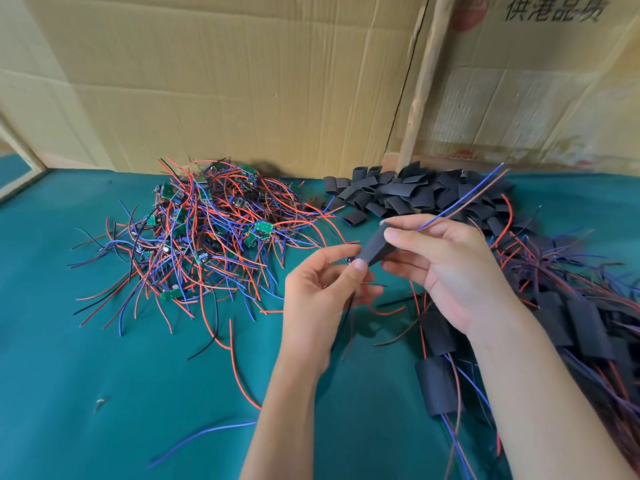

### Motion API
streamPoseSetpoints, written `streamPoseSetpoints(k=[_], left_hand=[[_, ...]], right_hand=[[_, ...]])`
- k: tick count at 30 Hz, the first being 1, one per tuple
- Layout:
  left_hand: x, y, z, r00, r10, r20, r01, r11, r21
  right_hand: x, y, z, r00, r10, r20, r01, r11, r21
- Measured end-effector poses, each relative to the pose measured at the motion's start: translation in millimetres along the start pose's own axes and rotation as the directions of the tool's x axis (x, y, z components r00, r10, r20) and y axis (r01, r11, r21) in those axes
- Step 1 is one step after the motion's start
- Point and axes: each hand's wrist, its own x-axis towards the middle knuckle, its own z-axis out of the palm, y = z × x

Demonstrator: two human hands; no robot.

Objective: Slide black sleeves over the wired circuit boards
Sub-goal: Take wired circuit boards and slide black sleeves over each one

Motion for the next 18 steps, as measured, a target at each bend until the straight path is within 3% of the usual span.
streamPoseSetpoints(k=[5, 12, 18], left_hand=[[0.5, 0.9, -3.0, 0.998, -0.054, 0.019, 0.055, 0.998, -0.014], [-2.3, 3.5, 2.4, 0.955, -0.266, 0.128, 0.262, 0.964, 0.046], [-3.7, 4.2, 5.6, 0.936, -0.337, 0.105, 0.332, 0.941, 0.061]], right_hand=[[0.4, 0.9, 1.1, 0.997, 0.051, 0.059, -0.054, 0.997, 0.055], [0.5, 3.7, 0.4, 0.981, 0.091, 0.17, -0.104, 0.992, 0.067], [0.0, 7.1, 5.8, 0.965, 0.026, 0.26, -0.03, 0.999, 0.011]])
